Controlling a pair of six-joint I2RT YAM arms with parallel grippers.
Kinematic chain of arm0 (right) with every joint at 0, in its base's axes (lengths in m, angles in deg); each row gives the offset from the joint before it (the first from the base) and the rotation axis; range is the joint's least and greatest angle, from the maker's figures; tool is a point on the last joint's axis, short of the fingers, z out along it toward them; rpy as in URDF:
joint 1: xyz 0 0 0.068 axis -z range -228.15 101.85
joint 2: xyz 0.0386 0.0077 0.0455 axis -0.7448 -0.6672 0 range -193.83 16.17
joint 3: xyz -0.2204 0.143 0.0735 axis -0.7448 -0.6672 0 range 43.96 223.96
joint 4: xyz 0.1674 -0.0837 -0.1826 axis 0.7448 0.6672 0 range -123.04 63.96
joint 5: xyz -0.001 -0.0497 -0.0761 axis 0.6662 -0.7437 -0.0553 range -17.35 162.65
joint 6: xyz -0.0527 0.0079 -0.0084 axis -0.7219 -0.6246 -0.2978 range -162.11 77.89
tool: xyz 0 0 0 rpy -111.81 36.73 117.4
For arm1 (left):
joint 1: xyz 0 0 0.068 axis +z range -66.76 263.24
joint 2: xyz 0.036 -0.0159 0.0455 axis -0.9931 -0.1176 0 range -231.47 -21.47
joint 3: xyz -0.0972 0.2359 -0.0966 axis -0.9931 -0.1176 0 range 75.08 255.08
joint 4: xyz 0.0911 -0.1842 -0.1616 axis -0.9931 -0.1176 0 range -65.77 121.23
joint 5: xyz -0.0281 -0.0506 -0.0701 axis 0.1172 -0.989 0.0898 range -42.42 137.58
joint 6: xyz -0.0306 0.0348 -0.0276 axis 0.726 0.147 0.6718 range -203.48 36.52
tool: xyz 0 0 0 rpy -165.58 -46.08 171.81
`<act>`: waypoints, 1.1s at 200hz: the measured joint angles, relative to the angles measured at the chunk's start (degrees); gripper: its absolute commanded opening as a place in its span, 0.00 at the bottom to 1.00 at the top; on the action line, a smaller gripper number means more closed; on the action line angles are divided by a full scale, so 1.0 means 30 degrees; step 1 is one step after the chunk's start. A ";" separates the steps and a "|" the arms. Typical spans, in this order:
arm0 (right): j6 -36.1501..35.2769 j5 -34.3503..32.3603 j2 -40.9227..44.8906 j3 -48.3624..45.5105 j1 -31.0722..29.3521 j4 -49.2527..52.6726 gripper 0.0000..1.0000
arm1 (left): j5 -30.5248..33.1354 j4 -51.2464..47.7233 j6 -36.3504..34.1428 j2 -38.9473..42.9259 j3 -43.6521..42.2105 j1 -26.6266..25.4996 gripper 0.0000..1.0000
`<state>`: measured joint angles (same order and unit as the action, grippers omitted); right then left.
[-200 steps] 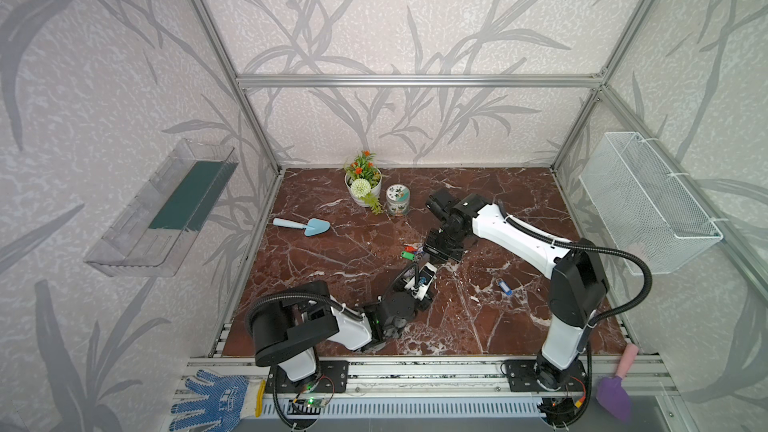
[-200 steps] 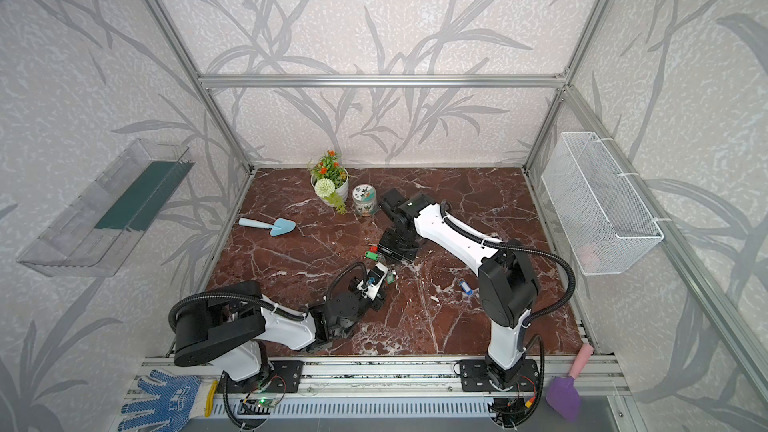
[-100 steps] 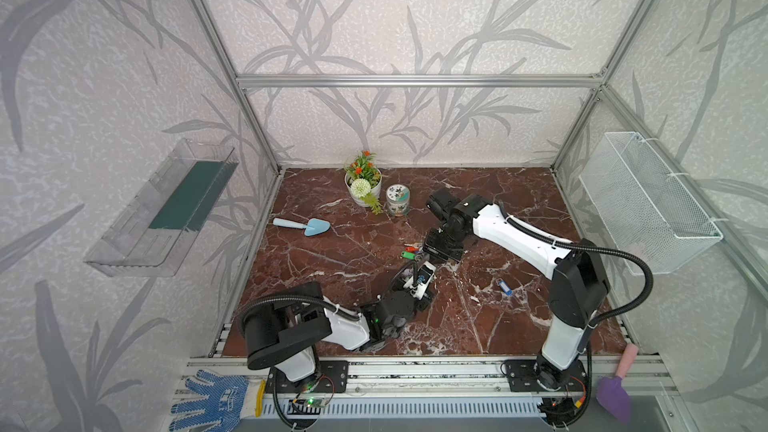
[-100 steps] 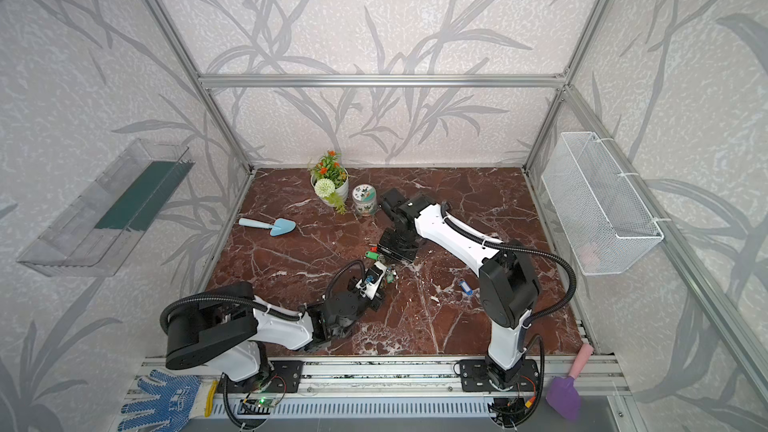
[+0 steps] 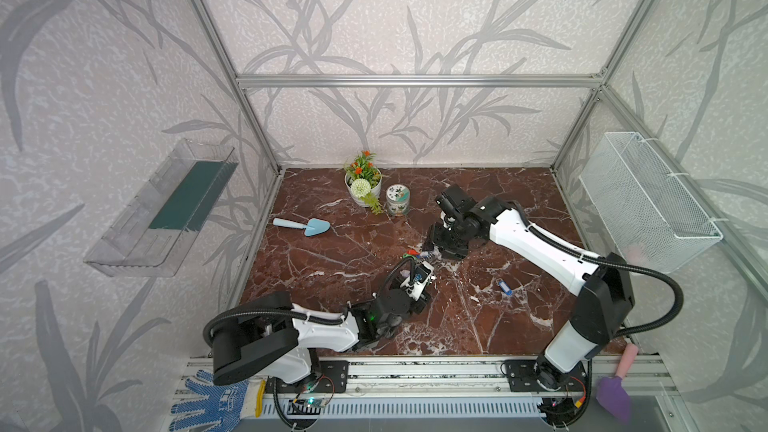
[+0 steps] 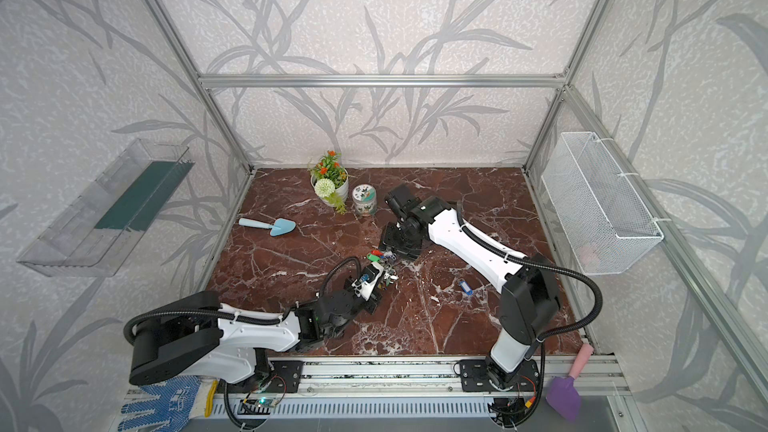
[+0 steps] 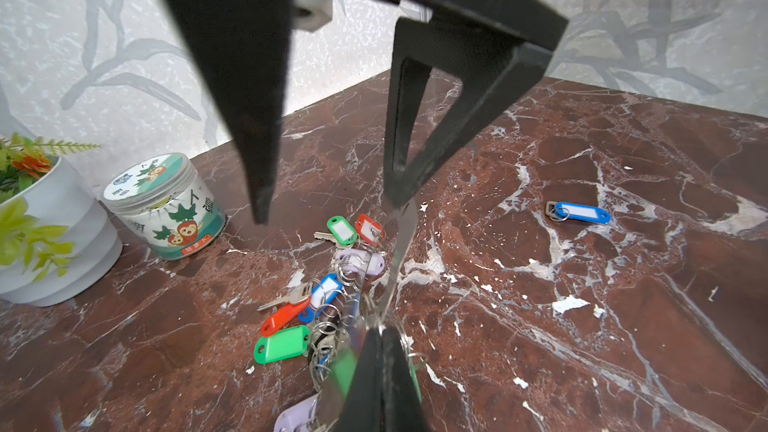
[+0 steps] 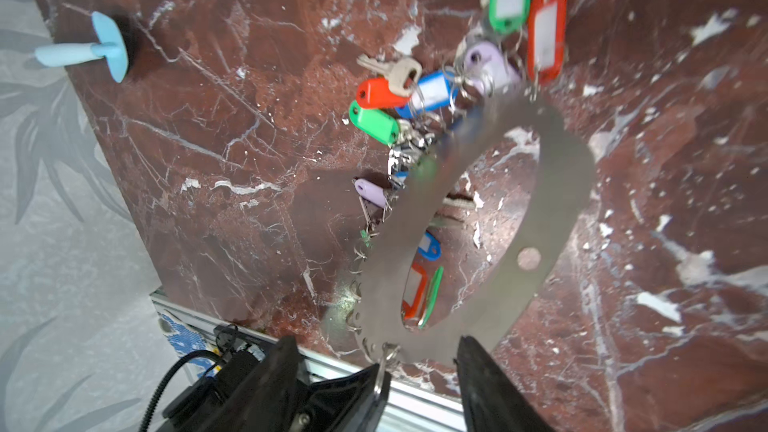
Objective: Put the keys on the keyring
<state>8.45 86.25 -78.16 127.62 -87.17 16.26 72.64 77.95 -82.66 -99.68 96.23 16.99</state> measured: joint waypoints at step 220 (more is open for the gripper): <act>-0.9005 0.4401 0.4313 -0.9938 0.2754 -1.6925 0.35 | -0.6441 -2.1558 0.2084 0.6360 1.0892 0.5195 0.00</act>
<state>-18.56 99.46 -65.22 97.81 -78.91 -34.51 53.32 13.28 -76.41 -80.60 128.91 32.57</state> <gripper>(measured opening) 0.359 0.048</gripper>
